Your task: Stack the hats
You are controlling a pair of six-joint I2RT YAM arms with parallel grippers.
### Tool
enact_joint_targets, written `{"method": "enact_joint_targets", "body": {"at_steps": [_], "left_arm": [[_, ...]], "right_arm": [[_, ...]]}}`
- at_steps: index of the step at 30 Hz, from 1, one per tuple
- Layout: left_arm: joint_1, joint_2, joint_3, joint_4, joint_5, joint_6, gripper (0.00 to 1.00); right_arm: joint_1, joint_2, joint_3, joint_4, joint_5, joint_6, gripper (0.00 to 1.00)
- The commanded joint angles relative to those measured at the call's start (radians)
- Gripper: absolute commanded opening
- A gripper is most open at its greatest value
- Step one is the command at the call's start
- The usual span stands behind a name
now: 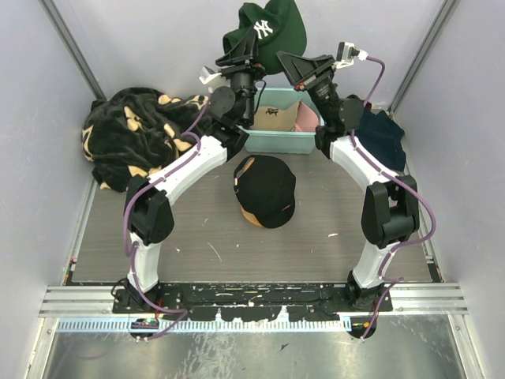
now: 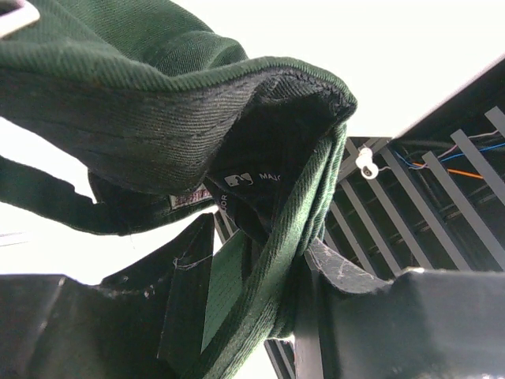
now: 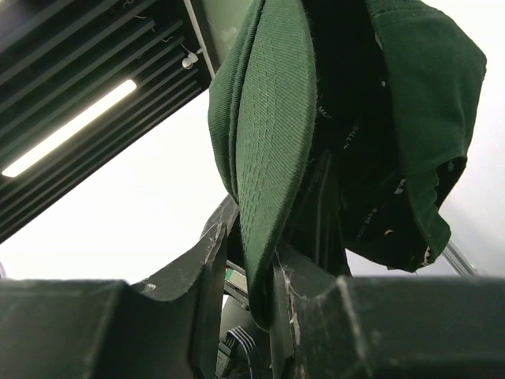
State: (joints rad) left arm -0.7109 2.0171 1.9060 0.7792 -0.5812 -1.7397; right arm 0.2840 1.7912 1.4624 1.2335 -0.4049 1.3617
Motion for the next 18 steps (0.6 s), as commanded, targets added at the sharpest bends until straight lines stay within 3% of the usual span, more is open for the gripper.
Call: {"method": "enact_joint_targets", "body": {"at_steps": [1, 11, 13, 15, 16, 17, 18], "left_arm": [[-0.005, 0.012, 0.056, 0.028, -0.003, 0.002, 0.02], [-0.005, 0.029, 0.083, 0.025, -0.005, 0.005, 0.02], [-0.006, 0.036, 0.096, 0.023, -0.002, 0.003, 0.02], [-0.006, 0.040, 0.106, 0.020, 0.002, 0.003, 0.02], [-0.006, 0.042, 0.107, 0.022, 0.005, 0.004, 0.02], [-0.004, 0.043, 0.104, 0.031, 0.007, 0.007, 0.03], [-0.001, 0.041, 0.093, 0.047, 0.008, 0.014, 0.14]], "right_arm": [[0.003, -0.006, 0.045, 0.040, 0.003, 0.008, 0.30], [0.003, -0.006, 0.034, 0.037, -0.002, 0.007, 0.23], [0.004, -0.005, 0.035, 0.037, -0.001, 0.008, 0.16], [0.003, -0.005, 0.031, 0.038, 0.002, 0.013, 0.02], [0.003, -0.006, 0.029, 0.037, 0.004, 0.018, 0.01], [0.003, -0.006, 0.029, 0.035, 0.008, 0.031, 0.01], [0.003, -0.009, 0.034, 0.022, 0.007, 0.042, 0.01]]}}
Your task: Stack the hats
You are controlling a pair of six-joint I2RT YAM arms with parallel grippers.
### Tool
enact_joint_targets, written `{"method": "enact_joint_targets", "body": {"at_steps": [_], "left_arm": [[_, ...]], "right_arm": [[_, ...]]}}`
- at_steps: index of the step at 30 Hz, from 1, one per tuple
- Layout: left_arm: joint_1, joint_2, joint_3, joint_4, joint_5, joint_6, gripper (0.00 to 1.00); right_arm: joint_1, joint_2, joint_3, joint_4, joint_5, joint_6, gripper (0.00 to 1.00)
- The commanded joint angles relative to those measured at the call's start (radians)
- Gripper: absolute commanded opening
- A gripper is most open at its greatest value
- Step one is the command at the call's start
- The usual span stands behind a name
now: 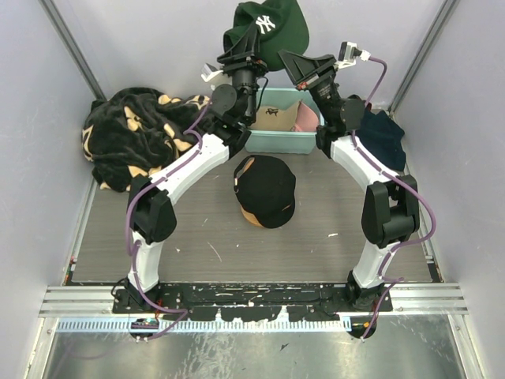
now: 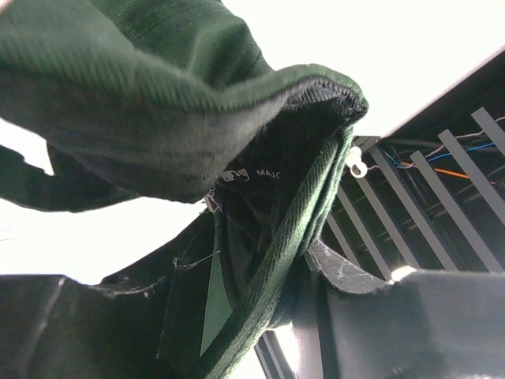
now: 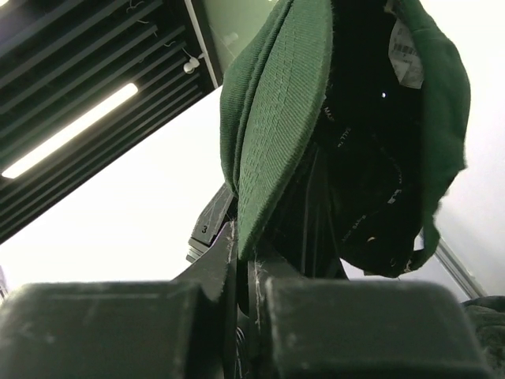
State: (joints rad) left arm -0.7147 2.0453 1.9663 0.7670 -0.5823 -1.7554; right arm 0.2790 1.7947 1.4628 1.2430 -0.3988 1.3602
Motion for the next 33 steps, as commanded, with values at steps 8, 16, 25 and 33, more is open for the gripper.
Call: {"method": "enact_joint_targets", "body": {"at_steps": [8, 16, 25, 33], "left_arm": [[0.120, -0.116, -0.363, 0.262, 0.152, 0.048, 0.99], [0.214, -0.176, -0.658, 0.394, 0.326, 0.013, 0.98], [0.405, -0.174, -0.790, 0.424, 0.846, -0.086, 0.98], [0.472, -0.184, -0.850, 0.453, 1.307, -0.100, 0.98]], "right_arm": [[-0.092, -0.139, 0.143, -0.369, -0.098, 0.026, 0.01], [-0.212, -0.099, 0.245, -0.521, -0.300, 0.315, 0.01], [-0.244, -0.186, 0.085, -0.463, -0.450, 0.540, 0.01], [-0.267, -0.252, -0.157, -0.104, -0.427, 0.857, 0.01]]}}
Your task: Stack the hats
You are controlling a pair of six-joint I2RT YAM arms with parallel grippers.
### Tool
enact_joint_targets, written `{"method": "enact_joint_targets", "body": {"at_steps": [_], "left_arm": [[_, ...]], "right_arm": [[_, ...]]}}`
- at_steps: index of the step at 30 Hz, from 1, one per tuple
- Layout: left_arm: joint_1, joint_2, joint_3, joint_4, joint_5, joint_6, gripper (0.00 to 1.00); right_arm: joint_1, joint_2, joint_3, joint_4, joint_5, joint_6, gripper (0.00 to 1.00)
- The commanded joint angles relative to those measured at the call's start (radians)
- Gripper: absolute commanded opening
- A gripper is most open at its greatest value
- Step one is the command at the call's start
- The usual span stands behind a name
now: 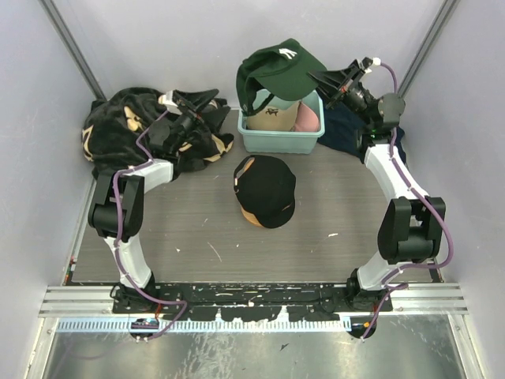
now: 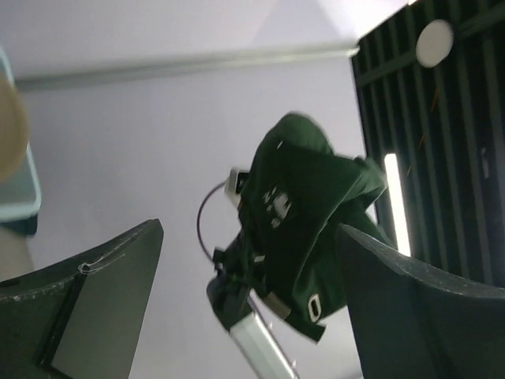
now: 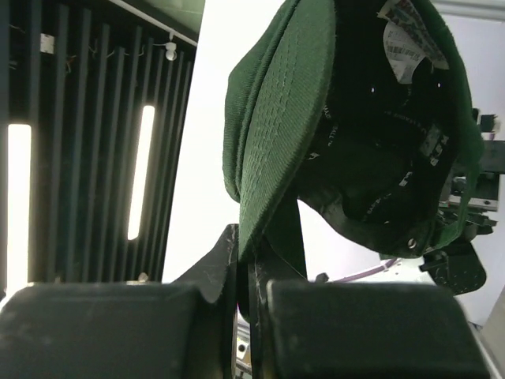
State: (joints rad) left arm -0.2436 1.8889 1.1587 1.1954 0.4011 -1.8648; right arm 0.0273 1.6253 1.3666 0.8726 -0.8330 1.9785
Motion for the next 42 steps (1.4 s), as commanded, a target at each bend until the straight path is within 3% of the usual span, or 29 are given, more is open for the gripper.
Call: {"method": "enact_joint_targets", "body": {"at_steps": [1, 7, 9, 12, 13, 14, 25, 37, 42], "left_arm": [[0.001, -0.036, -0.044, 0.019, 0.378, 0.032, 0.98], [0.001, -0.154, -0.120, -0.068, 0.667, 0.211, 0.98], [0.002, -0.236, -0.150, -0.366, 0.703, 0.429, 0.99], [0.004, -0.335, -0.104, -0.961, 0.658, 0.908, 0.70], [0.004, -0.347, -0.074, -1.108, 0.637, 1.001, 0.62], [0.004, -0.352, -0.053, -1.186, 0.631, 1.050, 0.62], [-0.002, -0.317, -0.027, -1.527, 0.560, 1.327, 0.66], [-0.008, -0.291, 0.009, -1.465, 0.585, 1.277, 0.73], [-0.026, -0.234, 0.092, -1.530, 0.578, 1.325, 0.73]], "right_arm": [[-0.023, -0.098, -0.084, 0.265, 0.005, 0.233, 0.01], [-0.056, -0.130, -0.134, 0.273, 0.003, 0.224, 0.01], [-0.063, -0.129, -0.124, 0.271, 0.004, 0.218, 0.01], [-0.064, -0.131, -0.116, 0.248, 0.005, 0.197, 0.01], [-0.065, -0.131, -0.115, 0.245, 0.003, 0.192, 0.01], [-0.067, -0.132, -0.114, 0.244, 0.004, 0.187, 0.01], [-0.067, -0.156, -0.126, 0.220, -0.012, 0.159, 0.01], [-0.068, -0.174, -0.158, 0.195, -0.037, 0.126, 0.01], [-0.068, -0.186, -0.176, 0.206, -0.031, 0.129, 0.01]]}}
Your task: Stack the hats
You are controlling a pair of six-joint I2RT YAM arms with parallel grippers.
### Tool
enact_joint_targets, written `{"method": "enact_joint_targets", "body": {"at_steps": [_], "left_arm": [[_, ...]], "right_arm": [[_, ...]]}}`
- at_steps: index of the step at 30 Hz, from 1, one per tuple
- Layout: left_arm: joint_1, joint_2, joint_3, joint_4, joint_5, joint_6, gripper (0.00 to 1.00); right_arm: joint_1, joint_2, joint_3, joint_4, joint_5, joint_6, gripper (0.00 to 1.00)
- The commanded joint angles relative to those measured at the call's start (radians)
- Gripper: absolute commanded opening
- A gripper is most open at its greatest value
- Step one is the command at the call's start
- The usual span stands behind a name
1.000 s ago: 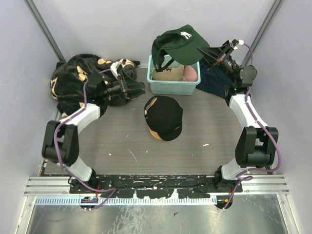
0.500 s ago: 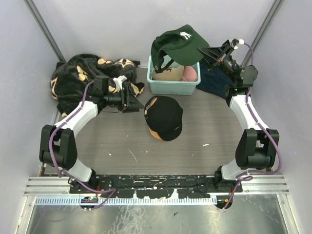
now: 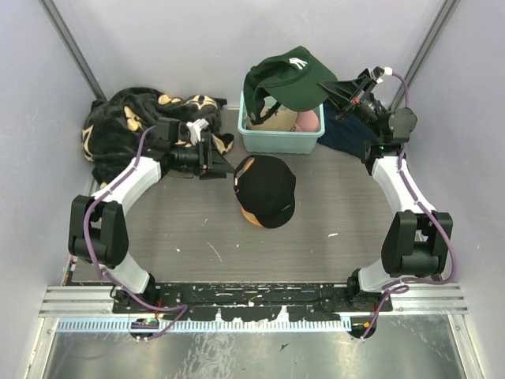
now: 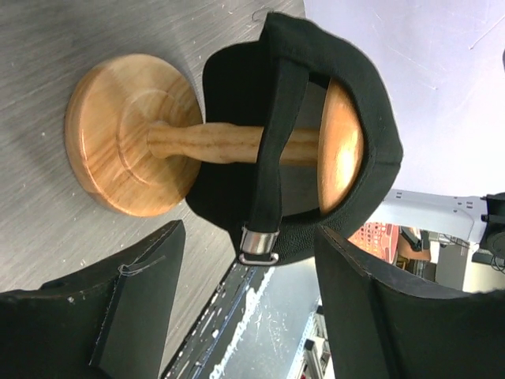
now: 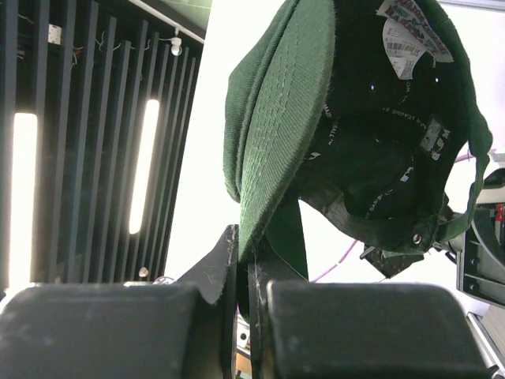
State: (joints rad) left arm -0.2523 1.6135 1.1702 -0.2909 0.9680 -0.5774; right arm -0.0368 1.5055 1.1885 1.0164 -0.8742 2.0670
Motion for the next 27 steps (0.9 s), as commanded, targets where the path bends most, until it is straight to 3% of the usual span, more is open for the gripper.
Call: {"method": "enact_joint_targets", "body": {"at_steps": [1, 10, 19, 27], "left_arm": [[-0.025, 0.055, 0.106, -0.075, 0.004, 0.060, 0.73], [-0.056, 0.111, 0.149, -0.111, -0.018, 0.101, 0.69], [-0.063, 0.150, 0.145, -0.096, -0.025, 0.103, 0.59], [-0.077, 0.198, 0.186, -0.069, -0.019, 0.072, 0.62]], "right_arm": [[-0.003, -0.067, 0.001, 0.066, 0.012, 0.043, 0.01], [-0.008, -0.076, -0.021, 0.078, 0.012, 0.047, 0.01], [-0.011, -0.080, -0.021, 0.081, 0.013, 0.050, 0.01], [-0.012, -0.100, -0.058, 0.083, 0.010, 0.049, 0.01]]}}
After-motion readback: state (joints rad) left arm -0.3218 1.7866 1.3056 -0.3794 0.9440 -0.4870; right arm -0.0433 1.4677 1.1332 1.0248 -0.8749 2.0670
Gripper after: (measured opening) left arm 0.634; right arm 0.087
